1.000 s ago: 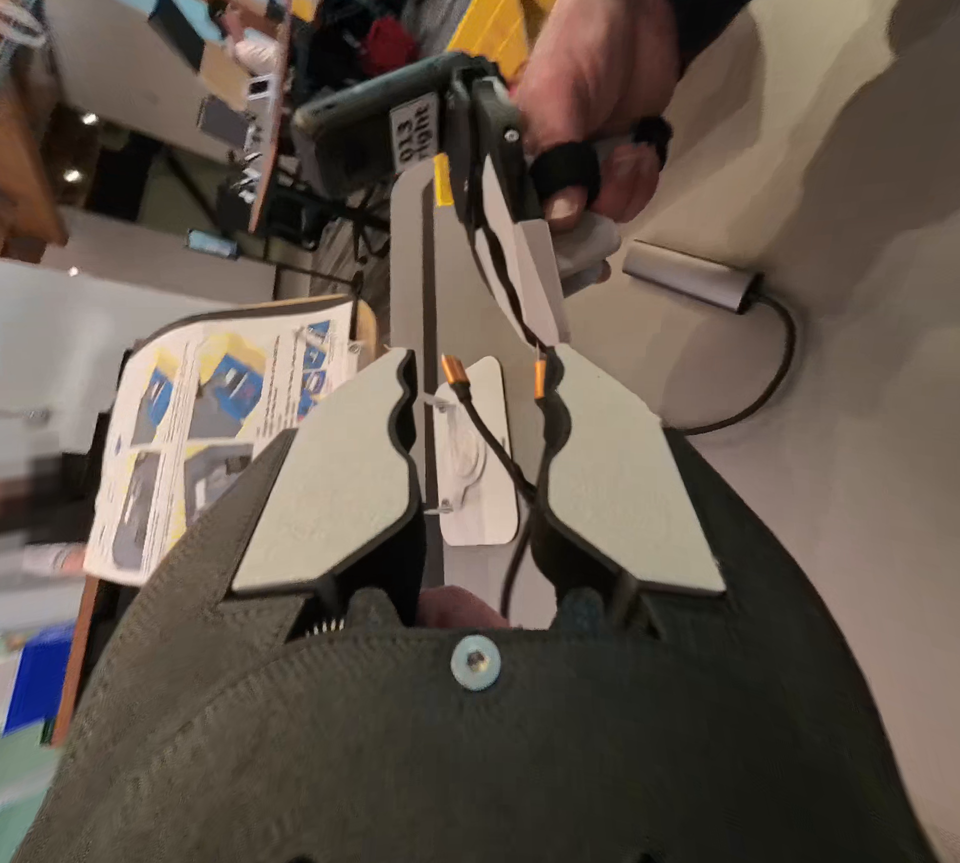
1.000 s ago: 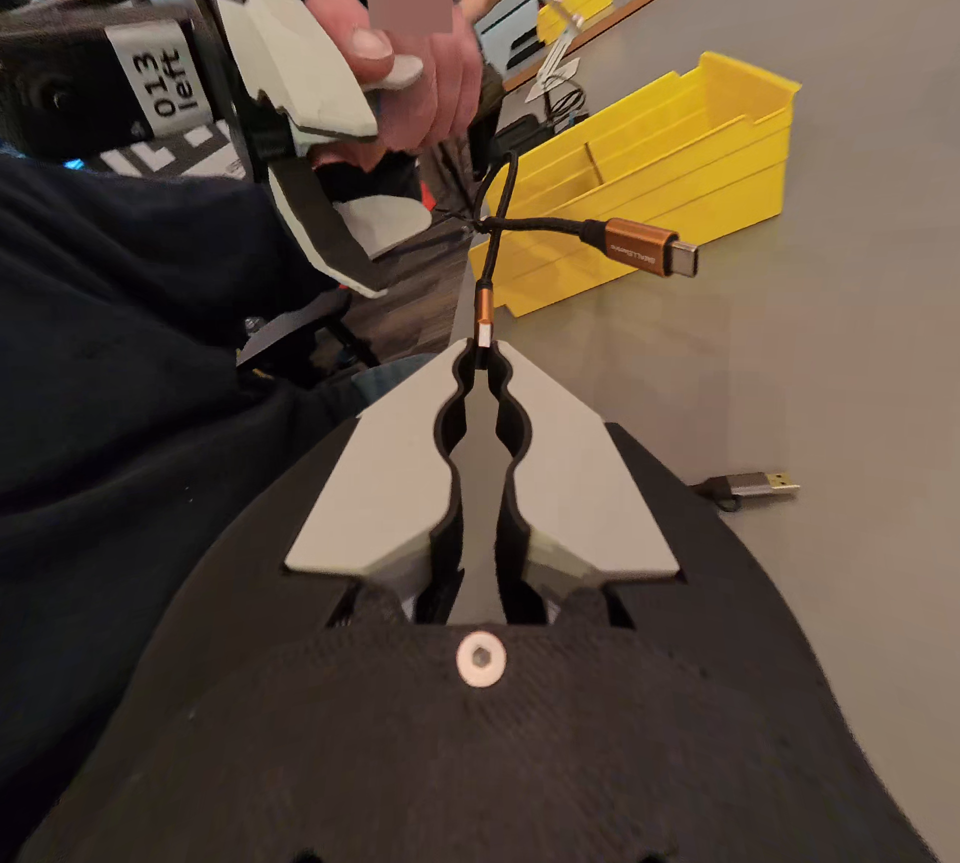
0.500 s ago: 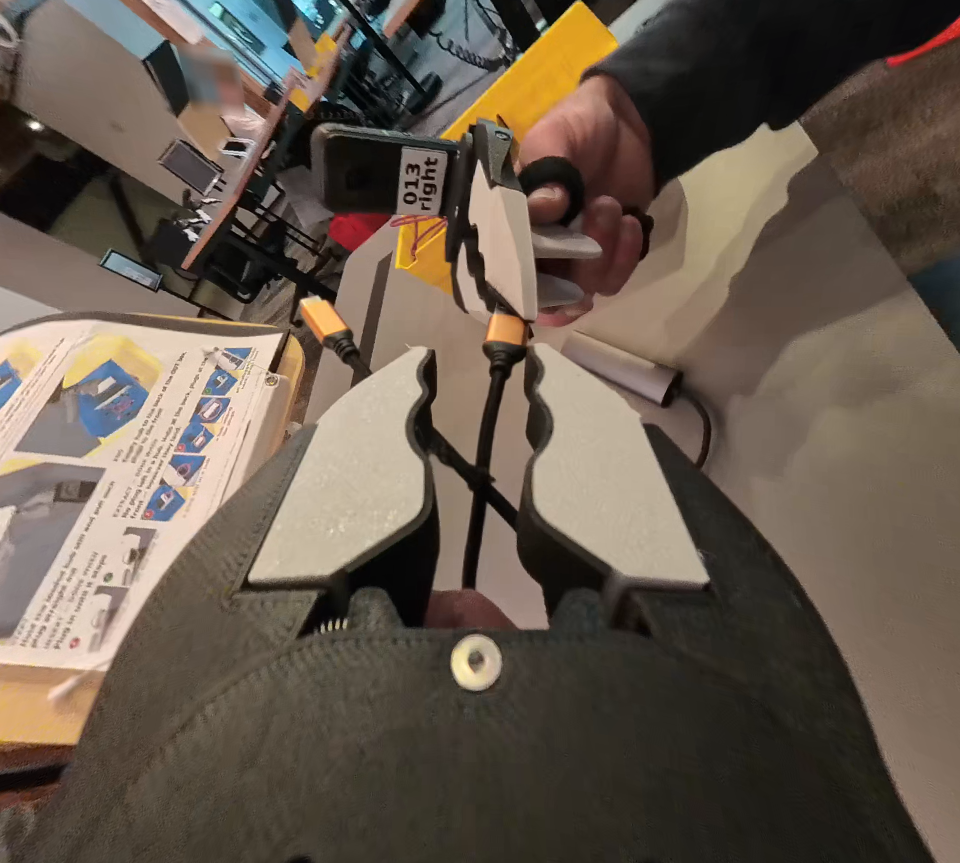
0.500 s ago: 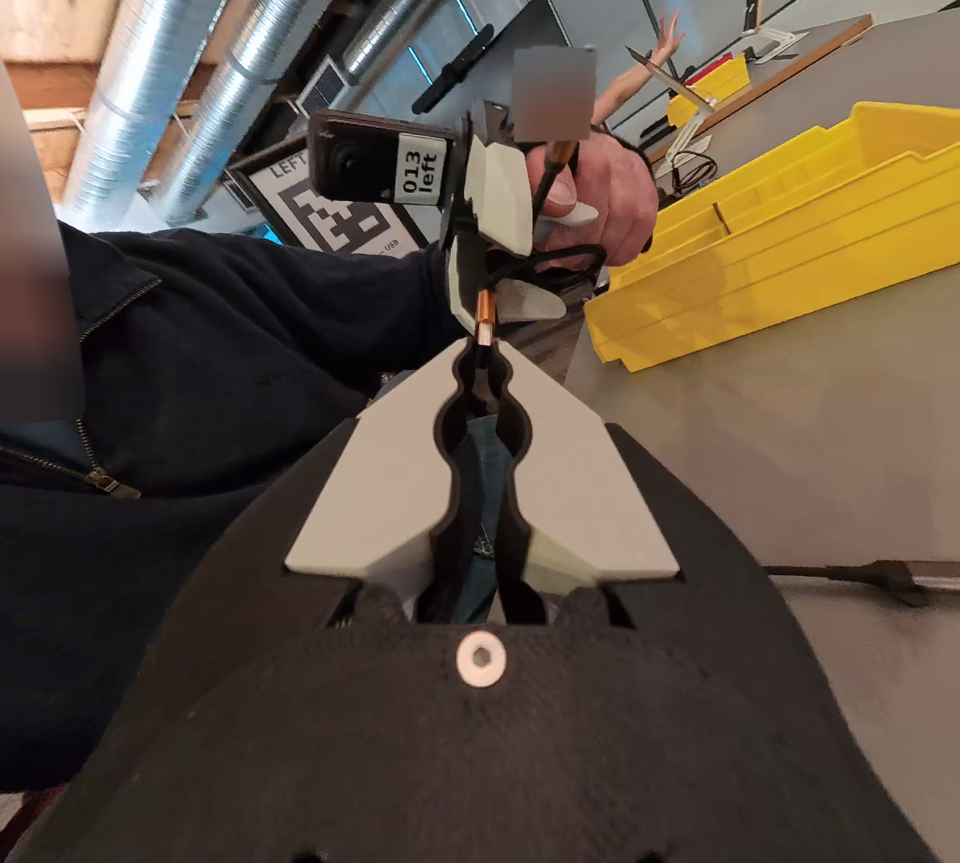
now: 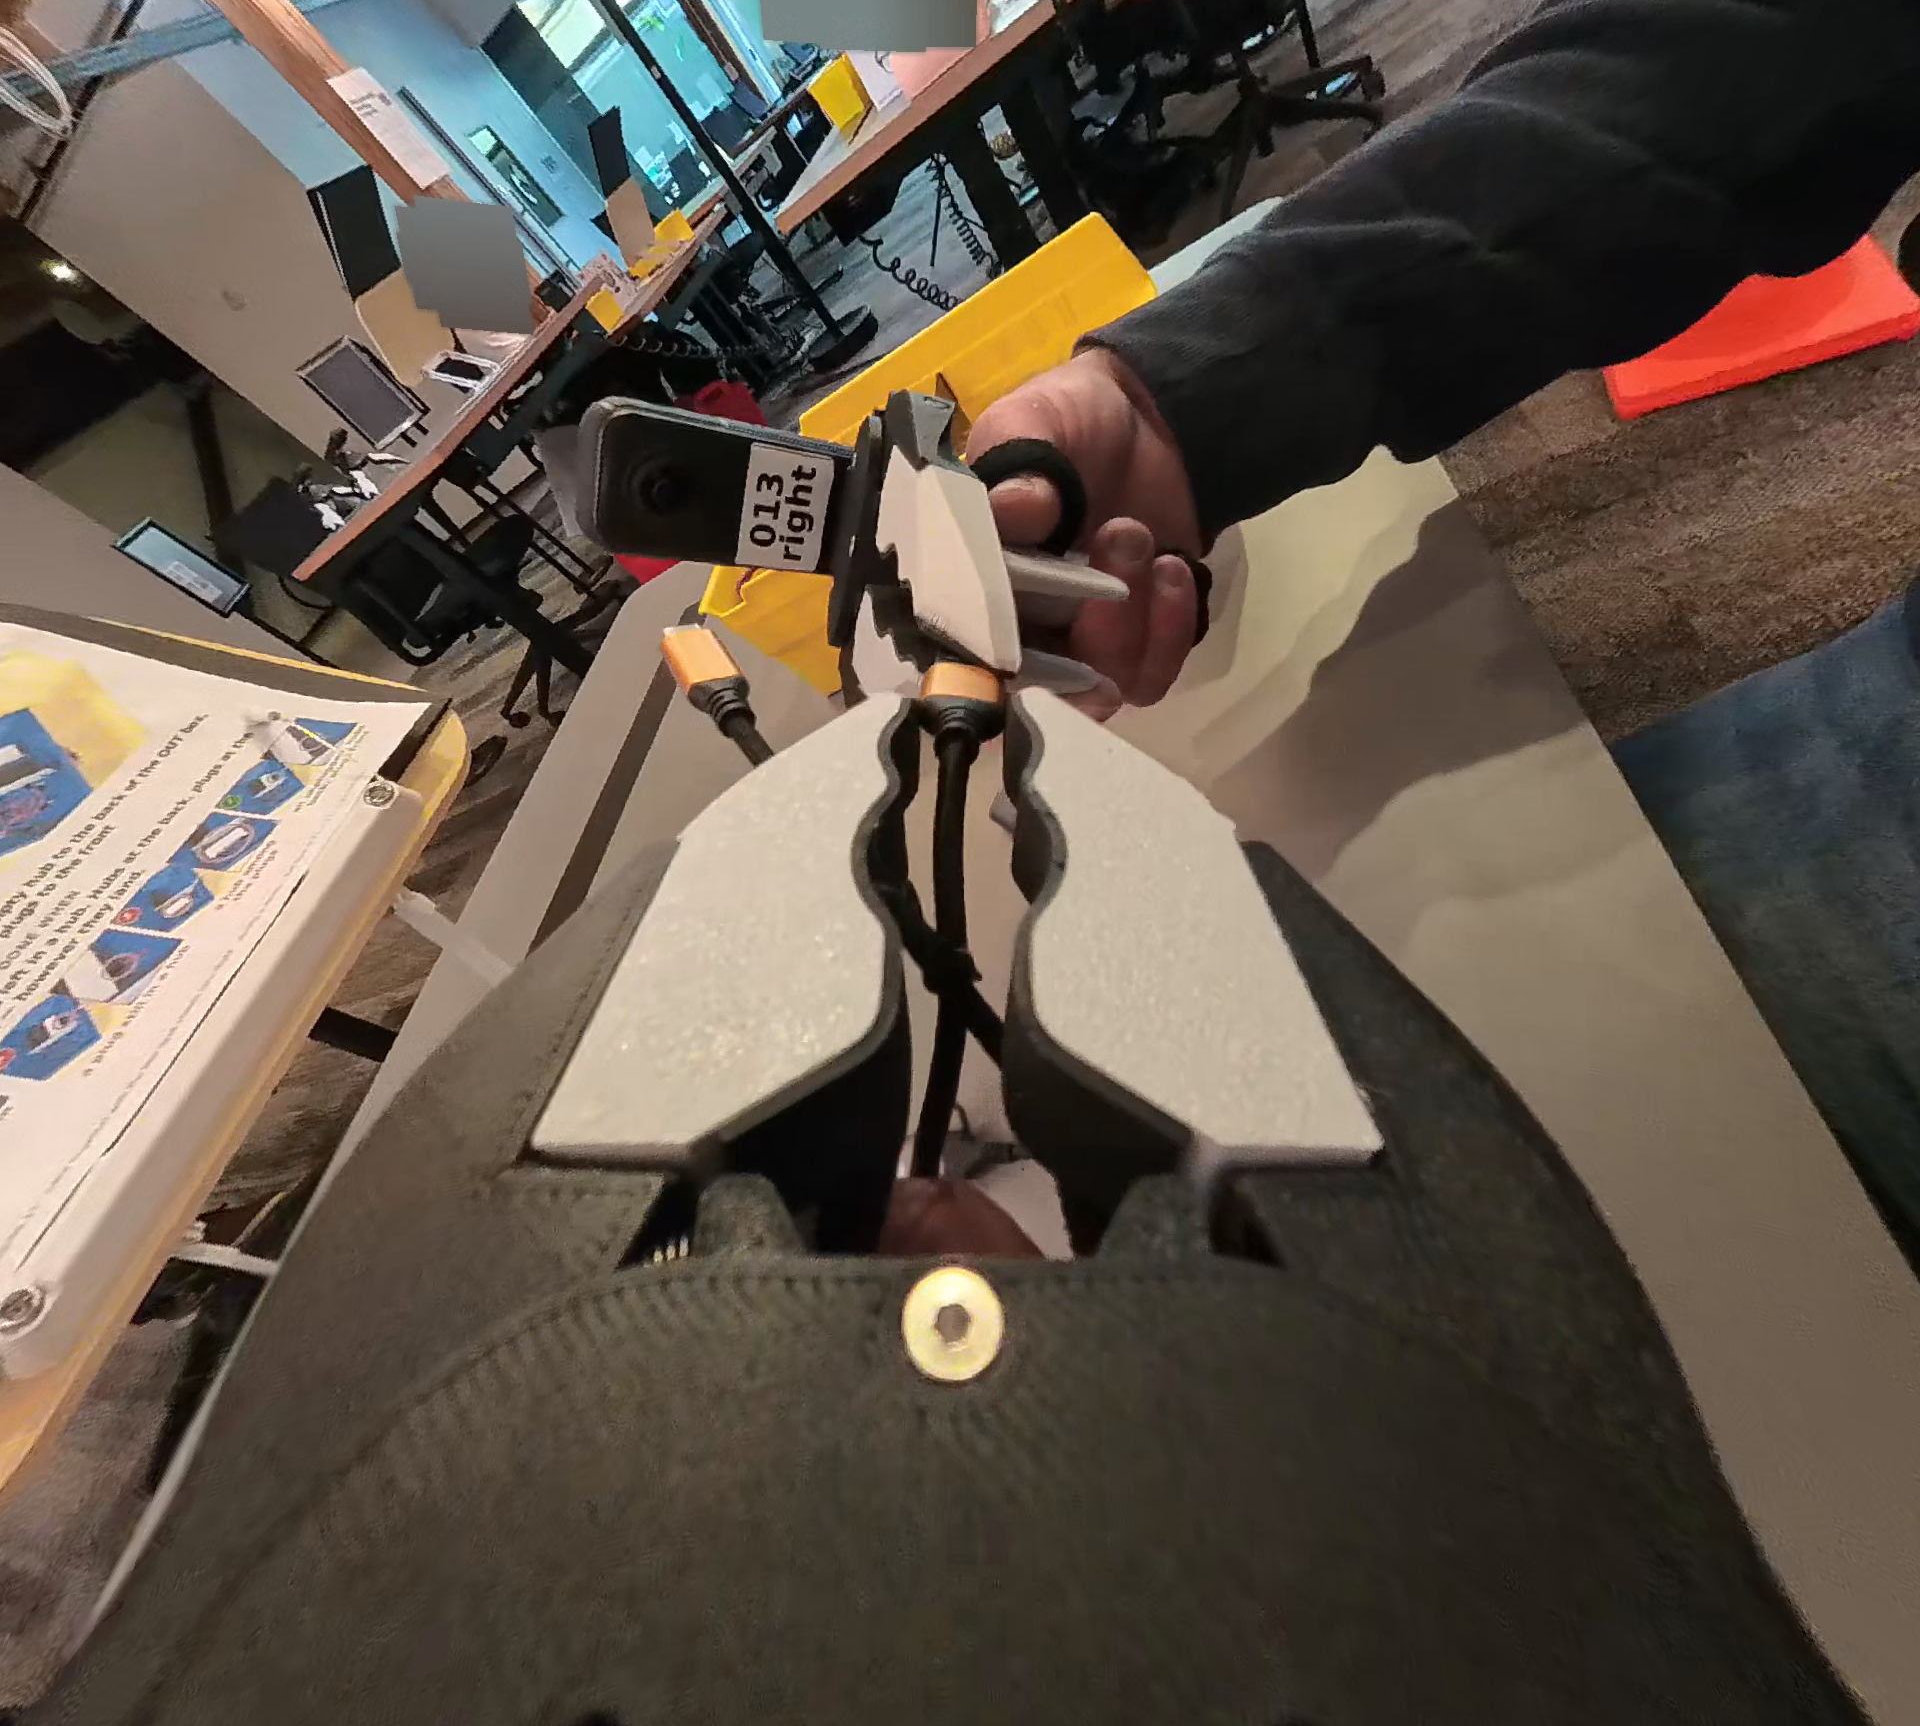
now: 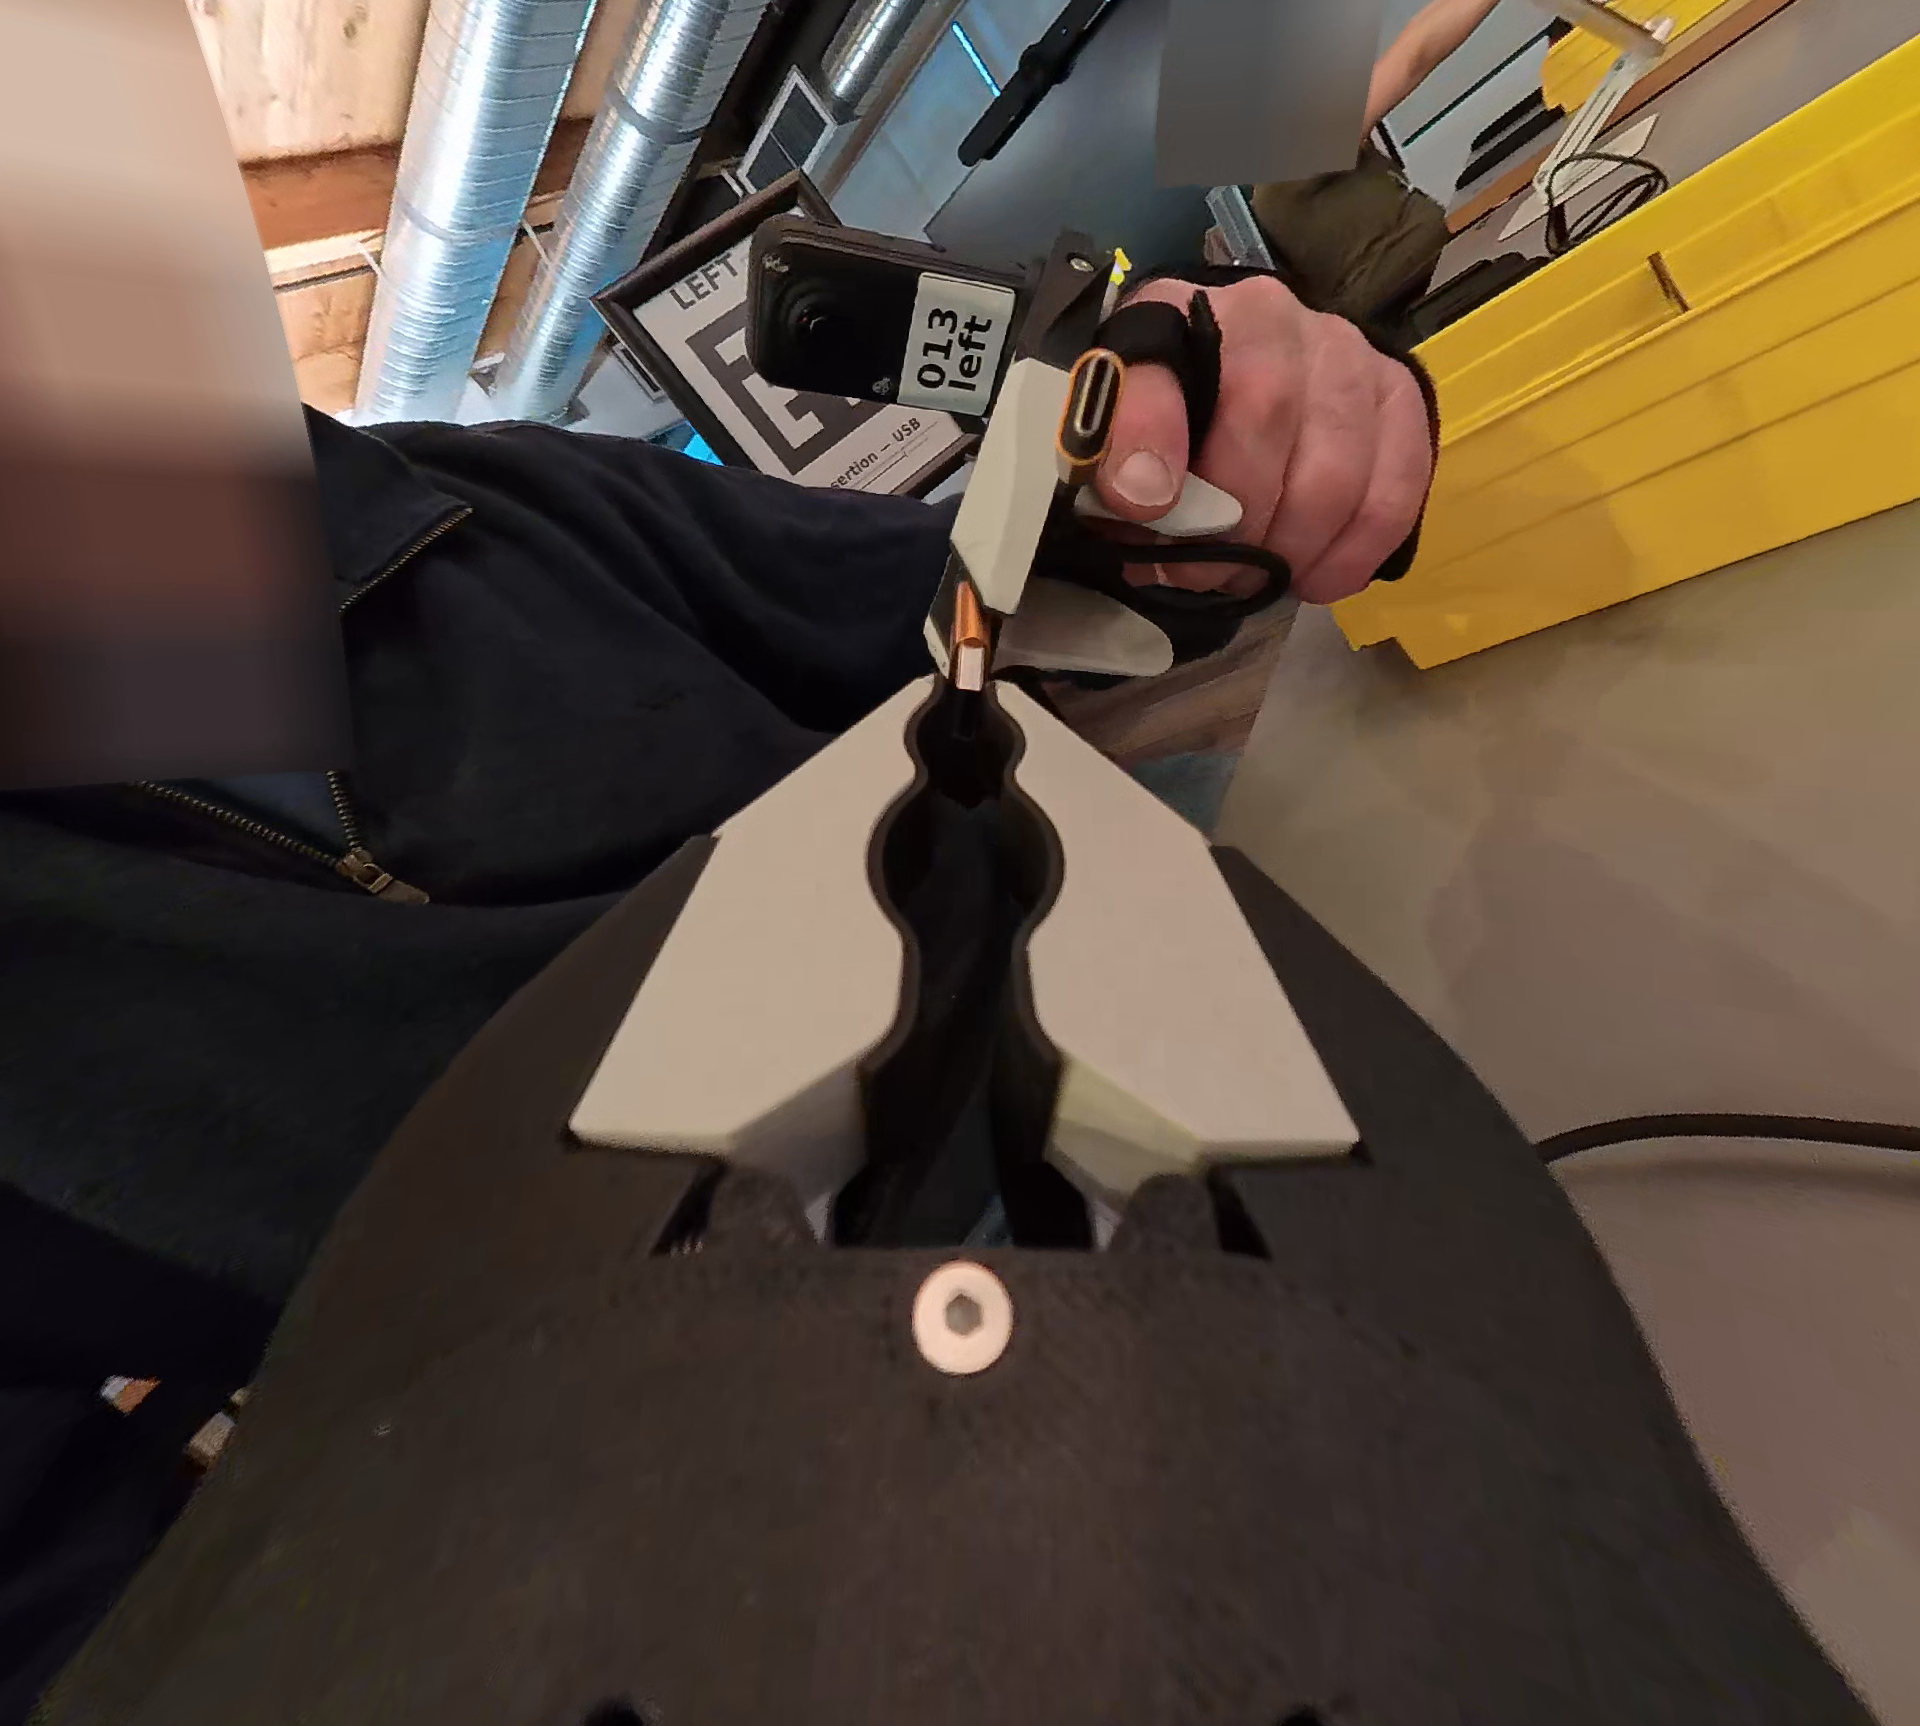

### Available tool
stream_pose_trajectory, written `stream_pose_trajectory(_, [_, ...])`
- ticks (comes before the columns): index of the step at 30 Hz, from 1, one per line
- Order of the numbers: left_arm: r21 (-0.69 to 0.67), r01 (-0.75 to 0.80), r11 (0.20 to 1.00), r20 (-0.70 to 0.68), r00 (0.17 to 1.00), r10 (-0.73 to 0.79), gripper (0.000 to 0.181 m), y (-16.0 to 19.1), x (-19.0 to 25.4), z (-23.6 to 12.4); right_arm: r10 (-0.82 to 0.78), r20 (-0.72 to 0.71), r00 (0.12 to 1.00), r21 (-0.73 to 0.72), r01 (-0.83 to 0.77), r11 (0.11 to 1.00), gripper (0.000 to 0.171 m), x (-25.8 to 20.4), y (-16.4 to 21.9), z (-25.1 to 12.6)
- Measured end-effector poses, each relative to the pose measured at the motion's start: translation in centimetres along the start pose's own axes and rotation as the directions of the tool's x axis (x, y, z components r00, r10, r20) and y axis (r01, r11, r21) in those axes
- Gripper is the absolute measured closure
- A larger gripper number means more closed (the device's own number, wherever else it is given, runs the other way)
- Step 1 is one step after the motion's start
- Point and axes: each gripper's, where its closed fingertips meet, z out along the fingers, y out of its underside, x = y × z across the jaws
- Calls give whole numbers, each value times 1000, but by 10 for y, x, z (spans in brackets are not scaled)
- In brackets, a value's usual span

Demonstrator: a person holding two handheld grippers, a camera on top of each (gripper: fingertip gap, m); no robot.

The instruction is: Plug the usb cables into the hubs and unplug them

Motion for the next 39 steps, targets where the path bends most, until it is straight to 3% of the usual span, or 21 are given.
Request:
stream_pose_trajectory(4, [47,82,996,-4,997,-81,167,-4,1,1,23,37,999,17,-24,1000,169,-3,0,0])
stream_pose_trajectory(8, [123,267,956,0,963,-269,167,-4,-5,0,15,20,1000,66,-17,998,167,-3,-8,-1])
stream_pose_trajectory(14, [166,474,865,-40,879,-475,167,4,-21,2,-158,-276,948,102,193,976,151,14,-29,-20])
stream_pose_trajectory(17, [138,567,812,-69,823,-563,167,11,-21,3,-407,-469,784,-65,429,901,154,14,-34,-34])
stream_pose_trajectory(22, [144,697,703,-105,717,-689,167,10,-26,6,-756,-493,431,-459,609,647,150,5,-31,-33])
stream_pose_trajectory(26, [136,748,649,-136,663,-736,167,7,-26,10,-862,-443,246,-607,626,490,154,11,-30,-28])
stream_pose_trajectory(32, [150,804,575,-183,594,-784,167,3,-23,11,-947,-287,-143,-832,526,173,167,22,-30,-26])
stream_pose_trajectory(35, [168,823,543,-194,568,-800,167,2,-24,10,-940,-262,-217,-863,489,128,169,21,-32,-26])
stream_pose_trajectory(39, [215,811,544,-198,581,-789,167,-5,-29,7,-928,-313,-200,-835,524,168,170,19,-34,-22])
